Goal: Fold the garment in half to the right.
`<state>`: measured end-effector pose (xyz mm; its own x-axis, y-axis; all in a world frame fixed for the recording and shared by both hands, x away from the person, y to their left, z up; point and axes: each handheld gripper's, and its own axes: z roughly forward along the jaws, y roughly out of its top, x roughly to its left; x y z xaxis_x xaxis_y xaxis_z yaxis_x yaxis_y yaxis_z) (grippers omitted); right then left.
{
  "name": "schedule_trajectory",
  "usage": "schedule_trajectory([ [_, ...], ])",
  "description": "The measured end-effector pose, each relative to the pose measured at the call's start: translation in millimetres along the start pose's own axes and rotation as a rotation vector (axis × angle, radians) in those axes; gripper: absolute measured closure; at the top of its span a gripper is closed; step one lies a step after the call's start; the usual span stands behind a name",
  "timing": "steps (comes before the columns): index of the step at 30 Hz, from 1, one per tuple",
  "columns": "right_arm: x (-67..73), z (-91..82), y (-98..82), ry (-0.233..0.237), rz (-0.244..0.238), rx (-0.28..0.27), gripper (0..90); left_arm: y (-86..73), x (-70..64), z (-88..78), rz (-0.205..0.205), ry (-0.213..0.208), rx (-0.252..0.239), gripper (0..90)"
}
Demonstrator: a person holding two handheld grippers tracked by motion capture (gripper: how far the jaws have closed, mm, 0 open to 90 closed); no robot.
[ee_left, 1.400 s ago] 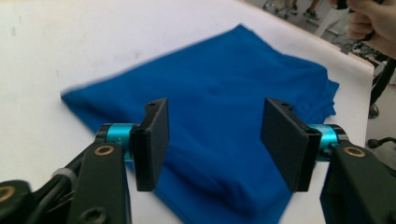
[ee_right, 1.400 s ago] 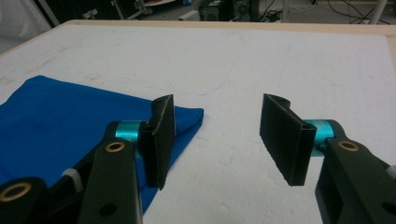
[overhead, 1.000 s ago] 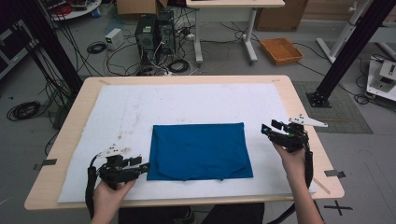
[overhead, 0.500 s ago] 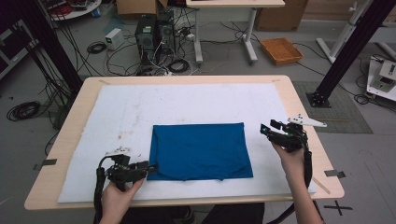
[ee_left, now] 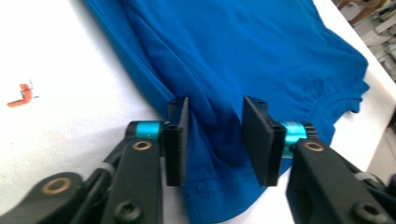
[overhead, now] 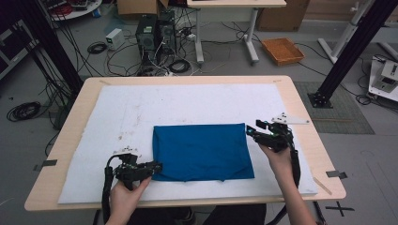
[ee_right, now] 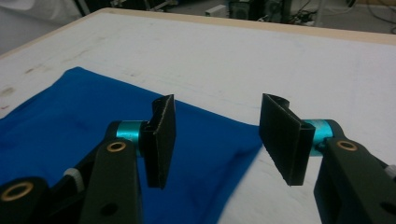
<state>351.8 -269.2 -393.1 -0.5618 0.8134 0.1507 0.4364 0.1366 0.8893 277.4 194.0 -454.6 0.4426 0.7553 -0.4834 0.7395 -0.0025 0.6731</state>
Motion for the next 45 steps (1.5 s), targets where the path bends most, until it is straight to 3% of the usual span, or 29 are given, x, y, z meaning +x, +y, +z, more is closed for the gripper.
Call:
schedule_trajectory([
  [7,33.1,37.5,11.5,0.072,-0.020,0.035,47.3,0.0,-7.0,3.8,0.051,0.061,0.002,79.7],
  [10,45.4,53.1,15.7,0.099,-0.027,0.050,50.0,-0.3,-9.0,4.4,0.063,0.073,-0.002,82.0],
  [13,69.0,82.4,25.7,0.139,-0.056,0.083,53.9,-0.9,-9.6,4.1,0.073,0.085,-0.002,83.0],
  [18,104.9,132.8,42.8,0.219,-0.045,0.133,55.1,-1.7,-10.2,4.0,0.073,0.090,-0.008,83.3],
  [22,133.7,170.7,50.3,0.245,-0.062,0.193,55.1,-1.8,-9.3,3.7,0.072,0.085,-0.010,83.3],
  [27,165.9,213.0,49.7,0.227,-0.118,0.283,54.7,-1.9,-10.0,4.0,0.080,0.091,-0.011,83.3],
  [33,190.0,248.1,48.3,0.215,-0.147,0.341,56.2,-2.2,-9.9,3.7,0.084,0.092,-0.010,83.3],
  [37,204.2,261.6,49.5,0.193,-0.202,0.353,58.2,-2.2,-9.7,3.7,0.085,0.089,-0.011,83.2],
  [41,217.7,272.7,51.1,0.126,-0.301,0.390,60.0,-2.3,-9.9,3.7,0.082,0.088,-0.011,83.1],
  [42,218.7,274.0,51.1,0.119,-0.304,0.396,61.0,-2.3,-9.7,3.8,0.084,0.087,-0.011,83.0],
  [45,222.3,280.3,48.6,0.118,-0.322,0.412,72.2,-2.5,-9.7,3.6,0.087,0.087,-0.011,82.9],
])
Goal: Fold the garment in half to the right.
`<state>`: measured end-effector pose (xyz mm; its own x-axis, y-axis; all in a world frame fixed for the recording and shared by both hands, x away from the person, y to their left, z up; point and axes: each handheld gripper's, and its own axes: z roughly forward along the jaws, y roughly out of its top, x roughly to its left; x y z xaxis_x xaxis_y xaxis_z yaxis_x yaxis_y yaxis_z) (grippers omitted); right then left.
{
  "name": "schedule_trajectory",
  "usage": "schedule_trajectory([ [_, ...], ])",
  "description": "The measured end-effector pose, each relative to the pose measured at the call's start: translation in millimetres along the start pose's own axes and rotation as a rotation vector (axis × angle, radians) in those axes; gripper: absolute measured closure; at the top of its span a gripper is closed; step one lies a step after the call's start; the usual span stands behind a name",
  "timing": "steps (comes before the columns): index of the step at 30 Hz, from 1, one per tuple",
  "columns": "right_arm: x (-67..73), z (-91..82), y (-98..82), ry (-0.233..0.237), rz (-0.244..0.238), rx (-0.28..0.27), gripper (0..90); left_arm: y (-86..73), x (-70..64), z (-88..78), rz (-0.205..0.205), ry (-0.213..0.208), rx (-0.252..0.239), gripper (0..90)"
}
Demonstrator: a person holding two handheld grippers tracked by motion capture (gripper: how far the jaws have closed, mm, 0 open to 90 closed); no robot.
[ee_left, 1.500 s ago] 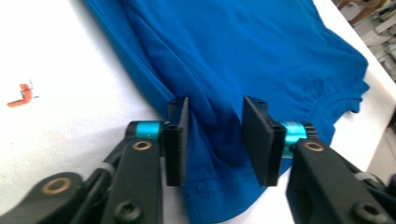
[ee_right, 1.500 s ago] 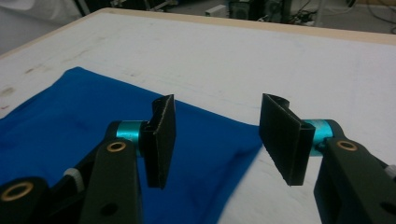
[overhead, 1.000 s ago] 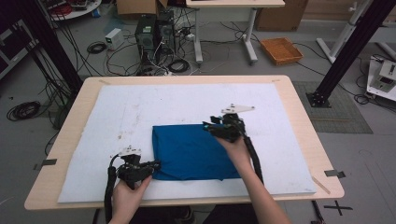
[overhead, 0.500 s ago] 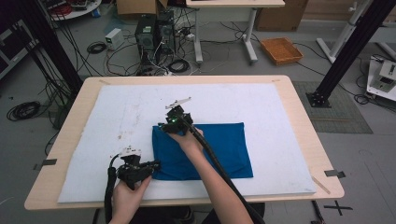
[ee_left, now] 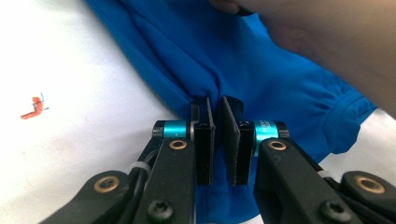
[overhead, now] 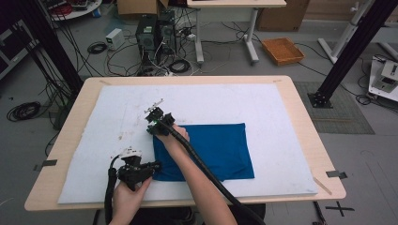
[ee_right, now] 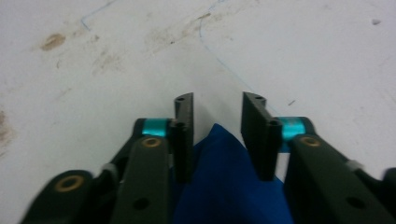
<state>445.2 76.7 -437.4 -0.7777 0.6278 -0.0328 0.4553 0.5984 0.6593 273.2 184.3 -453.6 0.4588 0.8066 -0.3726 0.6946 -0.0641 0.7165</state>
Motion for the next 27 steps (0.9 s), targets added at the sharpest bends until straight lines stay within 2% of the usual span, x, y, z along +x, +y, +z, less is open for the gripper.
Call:
schedule_trajectory([
  [1,1.9,1.5,-0.6,-0.009,-0.016,0.012,74.3,0.1,0.0,0.2,0.000,-0.001,-0.001,82.9],
  [3,2.5,1.5,-0.1,-0.002,-0.029,0.004,83.7,0.1,-0.3,0.5,0.000,-0.001,0.000,82.8],
  [5,3.0,0.7,0.4,-0.016,-0.040,0.004,87.2,0.0,-0.2,0.1,0.002,0.001,-0.001,82.9],
  [9,-2.2,-8.2,1.9,-0.001,-0.019,-0.035,87.6,0.5,-0.2,-0.1,0.003,0.002,-0.001,83.8],
  [12,-8.6,-22.7,4.5,0.030,0.012,-0.090,87.6,2.0,-1.0,-2.4,0.002,0.001,0.000,84.2],
  [15,-16.8,-38.2,5.6,0.066,0.050,-0.135,87.5,5.6,-5.3,-7.5,0.020,-0.005,-0.019,84.4],
  [18,-29.6,-55.0,3.7,0.099,0.078,-0.178,87.5,12.4,-15.8,-13.7,0.052,-0.021,-0.047,84.4],
  [21,-45.0,-75.7,-0.6,0.145,0.113,-0.219,87.5,22.2,-32.7,-16.4,0.087,-0.058,-0.066,84.5],
  [25,-62.6,-101.0,-9.4,0.163,0.123,-0.244,87.5,34.7,-56.8,-8.9,0.113,-0.131,-0.074,84.5],
  [27,-74.5,-115.9,-16.8,0.167,0.126,-0.259,87.5,39.8,-67.4,-2.2,0.113,-0.161,-0.076,84.5],
])
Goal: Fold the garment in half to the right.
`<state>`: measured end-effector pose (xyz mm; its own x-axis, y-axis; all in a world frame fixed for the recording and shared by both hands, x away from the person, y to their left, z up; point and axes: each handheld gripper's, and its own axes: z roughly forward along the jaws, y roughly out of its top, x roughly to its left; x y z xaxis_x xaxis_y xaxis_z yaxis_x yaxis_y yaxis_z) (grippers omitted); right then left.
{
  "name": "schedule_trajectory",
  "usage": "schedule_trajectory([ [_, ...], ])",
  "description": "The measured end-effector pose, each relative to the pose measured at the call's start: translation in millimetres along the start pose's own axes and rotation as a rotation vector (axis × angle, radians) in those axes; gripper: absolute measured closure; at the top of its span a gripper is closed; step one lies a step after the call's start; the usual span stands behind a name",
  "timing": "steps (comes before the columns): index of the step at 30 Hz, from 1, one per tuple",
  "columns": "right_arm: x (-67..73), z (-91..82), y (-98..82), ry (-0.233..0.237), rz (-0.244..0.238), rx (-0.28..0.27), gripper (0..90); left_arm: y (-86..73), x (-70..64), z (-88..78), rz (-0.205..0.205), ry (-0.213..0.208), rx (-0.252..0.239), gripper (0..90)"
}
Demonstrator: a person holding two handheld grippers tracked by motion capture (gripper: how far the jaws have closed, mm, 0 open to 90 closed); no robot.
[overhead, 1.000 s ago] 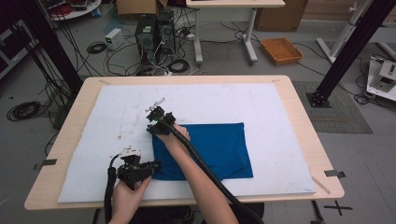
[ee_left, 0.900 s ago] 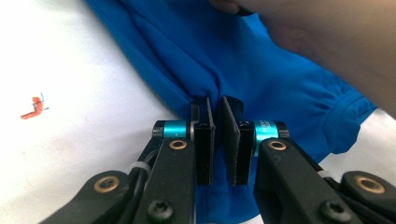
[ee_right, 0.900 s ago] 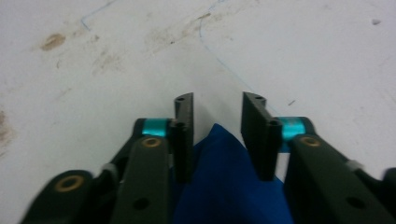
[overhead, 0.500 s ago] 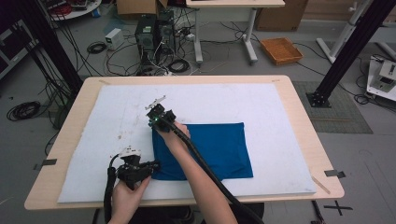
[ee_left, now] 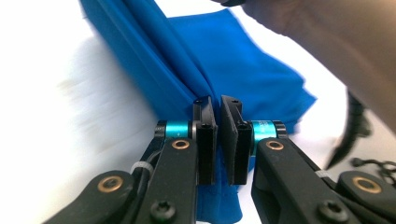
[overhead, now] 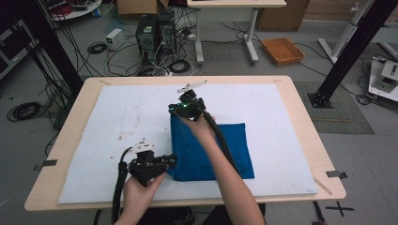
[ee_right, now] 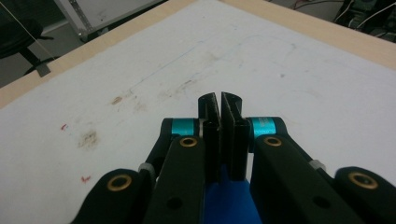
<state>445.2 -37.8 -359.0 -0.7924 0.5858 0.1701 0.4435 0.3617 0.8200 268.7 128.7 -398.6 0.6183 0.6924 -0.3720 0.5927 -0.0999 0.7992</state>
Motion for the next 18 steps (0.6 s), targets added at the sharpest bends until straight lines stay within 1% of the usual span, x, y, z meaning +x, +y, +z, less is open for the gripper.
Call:
schedule_trajectory([
  [2,-8.4,-13.3,-2.5,-0.002,-0.001,-0.004,87.4,5.7,-10.6,13.2,0.013,-0.032,0.008,84.6],
  [3,-14.5,-22.8,-5.1,-0.006,-0.001,0.001,87.4,7.7,-14.9,19.8,0.017,-0.046,0.014,84.6],
  [4,-19.6,-30.0,-7.8,-0.010,-0.002,0.007,87.3,8.9,-18.4,25.0,0.014,-0.059,0.016,84.6],
  [5,-23.6,-35.1,-10.3,-0.015,-0.002,0.007,87.4,10.7,-24.3,34.0,0.020,-0.072,0.018,84.6],
  [6,-30.7,-43.7,-15.0,-0.022,-0.001,0.008,87.4,12.5,-29.9,43.2,0.025,-0.085,0.028,84.6],
  [7,-38.3,-52.0,-20.2,-0.029,0.001,0.008,87.3,13.4,-33.2,48.6,0.028,-0.092,0.032,84.6],
  [10,-54.1,-69.1,-32.2,-0.043,0.022,0.002,87.4,16.8,-45.9,69.8,0.033,-0.122,0.045,84.6],
  [13,-69.6,-84.0,-45.2,-0.065,0.036,0.005,87.4,20.0,-57.4,89.9,0.027,-0.153,0.060,84.6],
  [15,-78.8,-91.9,-53.1,-0.080,0.046,0.019,87.4,21.5,-64.4,102.5,0.026,-0.172,0.071,84.6],
  [18,-90.2,-102.1,-65.4,-0.101,0.054,0.027,87.3,21.4,-73.3,120.7,0.021,-0.192,0.087,84.6],
])
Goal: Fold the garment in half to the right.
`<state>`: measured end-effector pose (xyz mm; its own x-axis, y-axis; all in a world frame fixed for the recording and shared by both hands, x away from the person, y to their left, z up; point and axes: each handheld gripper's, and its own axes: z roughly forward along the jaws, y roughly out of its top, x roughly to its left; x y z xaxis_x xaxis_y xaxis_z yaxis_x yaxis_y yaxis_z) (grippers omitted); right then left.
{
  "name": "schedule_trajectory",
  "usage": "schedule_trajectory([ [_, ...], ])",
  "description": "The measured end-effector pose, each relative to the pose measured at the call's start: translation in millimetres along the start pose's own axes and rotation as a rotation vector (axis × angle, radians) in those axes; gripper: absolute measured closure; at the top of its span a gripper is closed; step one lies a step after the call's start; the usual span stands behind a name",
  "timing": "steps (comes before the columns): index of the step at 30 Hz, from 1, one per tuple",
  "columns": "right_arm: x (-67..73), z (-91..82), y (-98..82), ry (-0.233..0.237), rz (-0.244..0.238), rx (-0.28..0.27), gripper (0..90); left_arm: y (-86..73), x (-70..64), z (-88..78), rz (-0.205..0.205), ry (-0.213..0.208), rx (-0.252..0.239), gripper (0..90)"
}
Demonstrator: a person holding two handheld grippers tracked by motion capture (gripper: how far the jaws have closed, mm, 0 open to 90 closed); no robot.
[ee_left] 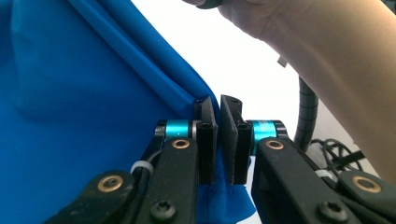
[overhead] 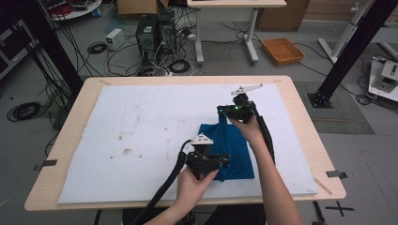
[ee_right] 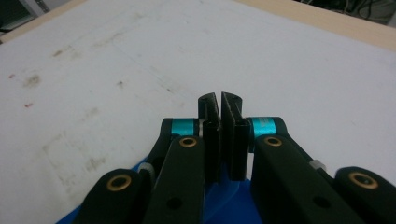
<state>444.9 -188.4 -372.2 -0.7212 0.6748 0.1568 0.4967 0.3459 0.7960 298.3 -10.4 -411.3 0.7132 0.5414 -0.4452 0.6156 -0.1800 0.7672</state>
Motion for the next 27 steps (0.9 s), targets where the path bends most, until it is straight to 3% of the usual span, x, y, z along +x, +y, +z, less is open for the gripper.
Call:
schedule_trajectory([
  [5,-18.5,-7.1,-18.0,-0.037,0.007,0.029,87.3,0.1,-3.3,26.9,-0.002,-0.004,0.037,84.6],
  [10,-29.3,-9.0,-30.7,-0.115,0.014,0.040,87.2,1.4,-5.1,44.7,0.012,-0.007,0.025,83.0],
  [14,-36.1,-8.6,-39.5,-0.191,0.031,0.037,82.8,1.8,-5.8,50.1,0.025,-0.057,-0.007,57.0],
  [16,-38.0,-8.0,-41.3,-0.230,0.033,0.049,79.2,1.2,-7.6,47.6,0.040,-0.078,-0.022,49.7],
  [19,-37.7,-11.4,-41.0,-0.267,0.057,0.039,71.3,2.0,-10.2,36.4,0.079,-0.064,-0.045,47.6],
  [22,-33.7,-19.2,-40.0,-0.277,0.063,0.026,67.8,5.6,-8.0,19.7,0.100,-0.055,-0.076,47.6],
  [27,-20.6,-29.0,-44.2,-0.237,0.076,-0.020,67.3,9.4,6.6,-14.0,0.131,0.003,-0.101,46.5],
])
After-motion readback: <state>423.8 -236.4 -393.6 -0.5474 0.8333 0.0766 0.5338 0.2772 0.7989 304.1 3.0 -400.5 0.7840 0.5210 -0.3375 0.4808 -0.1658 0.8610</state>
